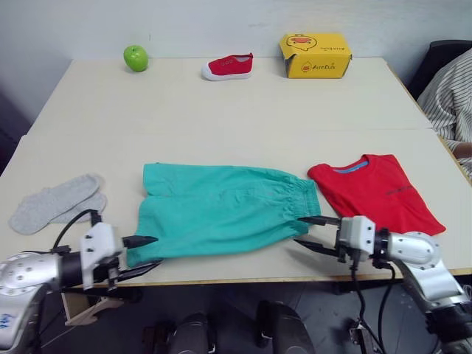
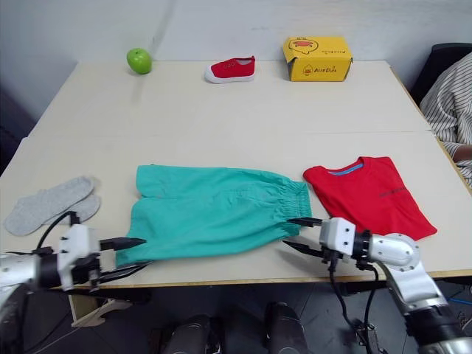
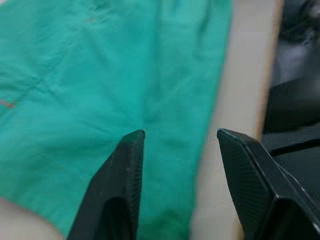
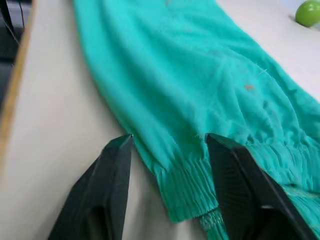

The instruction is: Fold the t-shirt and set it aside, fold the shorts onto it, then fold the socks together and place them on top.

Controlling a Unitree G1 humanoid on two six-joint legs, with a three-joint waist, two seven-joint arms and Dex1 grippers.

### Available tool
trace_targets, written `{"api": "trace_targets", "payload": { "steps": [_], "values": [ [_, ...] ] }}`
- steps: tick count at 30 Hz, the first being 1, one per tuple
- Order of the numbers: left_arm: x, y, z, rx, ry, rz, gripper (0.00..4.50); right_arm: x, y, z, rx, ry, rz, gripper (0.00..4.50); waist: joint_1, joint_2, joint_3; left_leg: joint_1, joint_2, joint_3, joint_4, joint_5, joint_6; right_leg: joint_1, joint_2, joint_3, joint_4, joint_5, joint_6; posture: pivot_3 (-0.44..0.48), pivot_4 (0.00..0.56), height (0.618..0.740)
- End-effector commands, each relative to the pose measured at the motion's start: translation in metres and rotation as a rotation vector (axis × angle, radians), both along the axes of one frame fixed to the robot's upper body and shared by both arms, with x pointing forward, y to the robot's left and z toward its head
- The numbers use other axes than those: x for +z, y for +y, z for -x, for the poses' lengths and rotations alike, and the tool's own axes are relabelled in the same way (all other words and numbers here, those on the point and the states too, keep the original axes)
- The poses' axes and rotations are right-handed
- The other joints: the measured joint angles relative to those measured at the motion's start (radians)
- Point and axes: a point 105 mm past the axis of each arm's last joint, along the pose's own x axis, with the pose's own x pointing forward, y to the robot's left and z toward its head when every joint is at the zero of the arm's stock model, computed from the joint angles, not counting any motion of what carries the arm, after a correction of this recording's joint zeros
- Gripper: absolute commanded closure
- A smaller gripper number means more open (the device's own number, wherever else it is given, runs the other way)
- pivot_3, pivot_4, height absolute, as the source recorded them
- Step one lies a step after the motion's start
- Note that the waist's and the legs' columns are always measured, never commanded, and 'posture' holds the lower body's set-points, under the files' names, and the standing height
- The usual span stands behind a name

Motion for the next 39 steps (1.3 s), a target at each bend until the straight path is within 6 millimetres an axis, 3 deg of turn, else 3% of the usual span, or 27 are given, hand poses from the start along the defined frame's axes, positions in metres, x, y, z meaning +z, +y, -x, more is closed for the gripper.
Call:
{"api": "trace_targets", "payload": {
  "steps": [1,4,6,9,12,14,17,20,23,25,30,35,39],
  "values": [
    [0.033,-0.003,0.014,-0.085,0.108,0.151,2.25,0.036,0.017,0.011,0.023,0.094,-0.172,2.78,0.000,0.000,0.000,0.000,0.000,-0.002,0.000,0.000,0.000,0.001,0.000,0.000,-0.001,0.000,0.000,0.000,0.150,0.740],
    [0.046,-0.014,-0.012,-0.058,0.061,0.272,2.86,0.041,0.045,0.003,-0.008,0.123,-0.255,3.70,0.002,0.001,-0.001,0.001,-0.001,-0.005,0.000,-0.001,-0.001,0.003,0.001,0.000,-0.001,0.000,-0.001,0.000,0.150,0.740],
    [0.037,-0.032,-0.044,-0.028,-0.022,0.281,3.49,0.030,0.064,-0.009,-0.066,0.090,-0.235,4.38,0.012,0.004,-0.003,0.001,-0.002,-0.006,0.000,0.000,-0.002,0.003,0.002,0.000,-0.001,0.000,-0.001,0.000,0.150,0.740],
    [0.011,-0.057,-0.079,-0.008,-0.121,0.196,4.48,0.012,0.089,-0.025,-0.145,0.012,-0.184,4.50,0.025,0.005,-0.007,0.001,-0.005,-0.004,-0.001,0.000,-0.002,0.003,0.003,-0.003,0.001,0.000,0.000,0.000,0.150,0.740],
    [-0.012,-0.074,-0.110,0.056,-0.194,0.141,4.48,0.000,0.110,-0.042,-0.243,-0.039,-0.165,4.50,0.023,0.002,-0.009,-0.004,-0.008,0.000,-0.001,0.001,-0.002,-0.002,0.007,-0.003,0.002,0.001,0.001,0.000,0.150,0.740],
    [-0.022,-0.078,-0.128,0.114,-0.272,0.071,4.48,-0.006,0.113,-0.050,-0.303,-0.106,-0.111,4.50,0.021,0.001,-0.009,-0.005,-0.008,0.000,-0.001,0.001,-0.002,-0.002,0.008,-0.004,0.000,0.001,0.002,0.000,0.150,0.740],
    [-0.033,-0.073,-0.154,0.294,-0.305,0.105,4.48,-0.013,0.105,-0.062,-0.421,-0.197,-0.069,4.50,0.020,0.000,-0.010,-0.005,-0.005,0.001,-0.001,0.000,-0.002,-0.002,0.008,-0.003,-0.001,0.001,0.002,0.000,0.150,0.740],
    [-0.066,-0.058,-0.169,0.448,-0.218,-0.015,4.48,-0.022,0.088,-0.072,-0.507,-0.275,0.001,4.50,0.020,-0.001,-0.011,-0.004,-0.004,0.001,-0.001,0.001,-0.002,-0.002,0.009,-0.003,0.000,0.001,0.002,0.000,0.150,0.740],
    [-0.088,-0.048,-0.168,0.524,-0.105,-0.048,4.48,-0.025,0.067,-0.078,-0.568,-0.318,0.047,4.50,0.019,0.001,-0.015,-0.001,-0.002,0.001,-0.001,0.001,-0.001,0.001,0.008,-0.002,0.001,0.001,0.002,0.000,0.150,0.740],
    [-0.099,-0.043,-0.162,0.526,-0.066,-0.077,4.48,-0.027,0.035,-0.087,-0.669,-0.293,0.051,4.50,0.019,0.004,-0.023,0.001,-0.002,0.001,-0.001,0.001,-0.001,0.002,0.008,-0.002,0.001,0.001,0.002,0.000,0.150,0.740],
    [-0.111,-0.045,-0.152,0.449,-0.017,-0.135,4.48,-0.038,-0.006,-0.096,-0.800,-0.202,0.041,4.50,0.013,0.007,-0.034,0.005,-0.001,0.001,-0.002,0.000,-0.001,0.005,0.008,-0.002,0.000,0.001,0.002,0.000,0.150,0.740],
    [-0.096,-0.051,-0.160,0.396,-0.086,-0.096,4.48,-0.026,-0.024,-0.098,-0.868,-0.180,-0.091,4.50,-0.001,0.014,-0.042,0.005,-0.001,0.001,-0.003,0.000,-0.001,0.005,0.008,-0.002,0.000,0.001,0.001,0.000,0.150,0.740],
    [-0.037,-0.089,-0.158,0.155,-0.285,0.113,4.48,0.032,-0.009,-0.064,-0.683,-0.078,-0.574,4.50,0.004,0.016,-0.040,0.003,-0.001,-0.001,-0.003,0.000,-0.001,0.005,0.008,-0.003,-0.001,0.001,0.001,0.000,0.150,0.740]
  ]
}}
